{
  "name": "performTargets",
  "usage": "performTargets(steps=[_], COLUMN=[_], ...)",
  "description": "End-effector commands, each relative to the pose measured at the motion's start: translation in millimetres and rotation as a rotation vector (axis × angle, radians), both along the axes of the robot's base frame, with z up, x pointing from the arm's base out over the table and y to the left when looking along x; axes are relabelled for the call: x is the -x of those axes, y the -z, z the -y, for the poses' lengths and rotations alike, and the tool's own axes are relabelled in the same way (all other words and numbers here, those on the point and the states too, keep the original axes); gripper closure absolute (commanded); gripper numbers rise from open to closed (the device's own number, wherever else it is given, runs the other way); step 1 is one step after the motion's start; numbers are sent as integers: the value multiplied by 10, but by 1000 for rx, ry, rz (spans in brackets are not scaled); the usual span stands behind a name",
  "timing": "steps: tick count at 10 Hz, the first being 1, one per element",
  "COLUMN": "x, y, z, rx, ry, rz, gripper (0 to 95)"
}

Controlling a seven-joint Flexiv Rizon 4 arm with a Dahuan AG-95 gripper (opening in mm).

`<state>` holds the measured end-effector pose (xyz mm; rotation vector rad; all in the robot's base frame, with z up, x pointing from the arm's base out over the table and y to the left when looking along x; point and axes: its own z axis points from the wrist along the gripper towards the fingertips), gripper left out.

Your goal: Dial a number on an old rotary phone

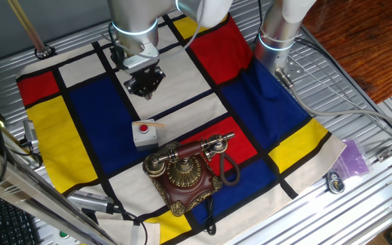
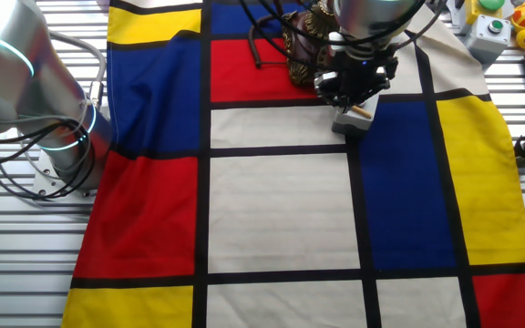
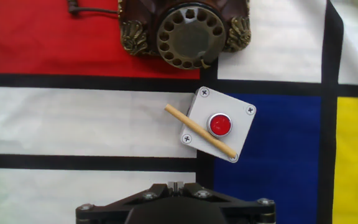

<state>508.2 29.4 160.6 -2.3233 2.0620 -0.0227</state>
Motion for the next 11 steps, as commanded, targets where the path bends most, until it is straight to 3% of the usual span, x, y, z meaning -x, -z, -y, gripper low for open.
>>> performTargets(steps=[1,3,5,9,11], x=[-64,-72,-74,-74,-74], y=[89,234,299,299,299], z=[-104,-123,-134,-134,-134], rx=[-16,-37,-19,22,11], ry=[-22,-59,-115,-135,-246], rz=[3,4,13,27,33], gripper=[950,950,950,950,950])
